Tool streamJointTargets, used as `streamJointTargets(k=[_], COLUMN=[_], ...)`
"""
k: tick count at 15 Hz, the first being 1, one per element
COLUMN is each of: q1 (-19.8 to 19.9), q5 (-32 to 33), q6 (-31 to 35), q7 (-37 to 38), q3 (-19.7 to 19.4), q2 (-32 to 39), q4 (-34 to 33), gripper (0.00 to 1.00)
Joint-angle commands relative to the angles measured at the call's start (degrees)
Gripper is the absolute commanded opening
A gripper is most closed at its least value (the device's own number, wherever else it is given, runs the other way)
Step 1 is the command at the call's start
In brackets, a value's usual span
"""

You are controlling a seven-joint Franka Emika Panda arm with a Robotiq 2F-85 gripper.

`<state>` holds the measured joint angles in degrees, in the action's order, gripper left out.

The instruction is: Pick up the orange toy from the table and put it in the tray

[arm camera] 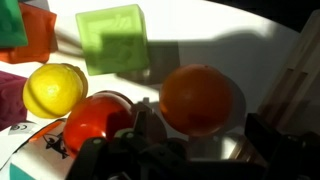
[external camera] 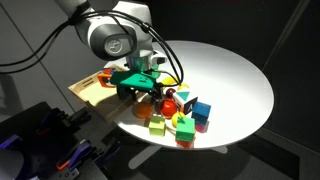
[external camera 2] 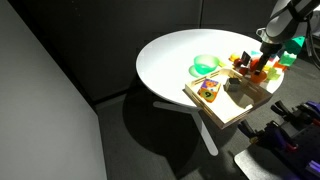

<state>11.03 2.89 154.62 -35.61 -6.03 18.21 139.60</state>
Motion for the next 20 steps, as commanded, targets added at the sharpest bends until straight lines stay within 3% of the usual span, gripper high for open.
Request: streamJointTargets(k=[1,9,10,11,14,20], q1=[2.0,3.0,2.9,2.9,2.9,2.8], q5=[-0.1,0.2,0.4,0.5,0.6,0.8], q6=[1.4,1.9,1.8,1.7,1.3,-1.3], q7=[0.1,0.2,0.3,0.4,0.3,-0.2], q3=[1.8,2.7,2.6,2.6,2.7,2.8], q2=[1.1,2.4,2.4,2.4,2.3,0.5], q4=[-0.6,-0.8,-0.8,-0.8,-0.9,-0.8], gripper=[1.00,1.00,0.75,0.73,0.49,0.48])
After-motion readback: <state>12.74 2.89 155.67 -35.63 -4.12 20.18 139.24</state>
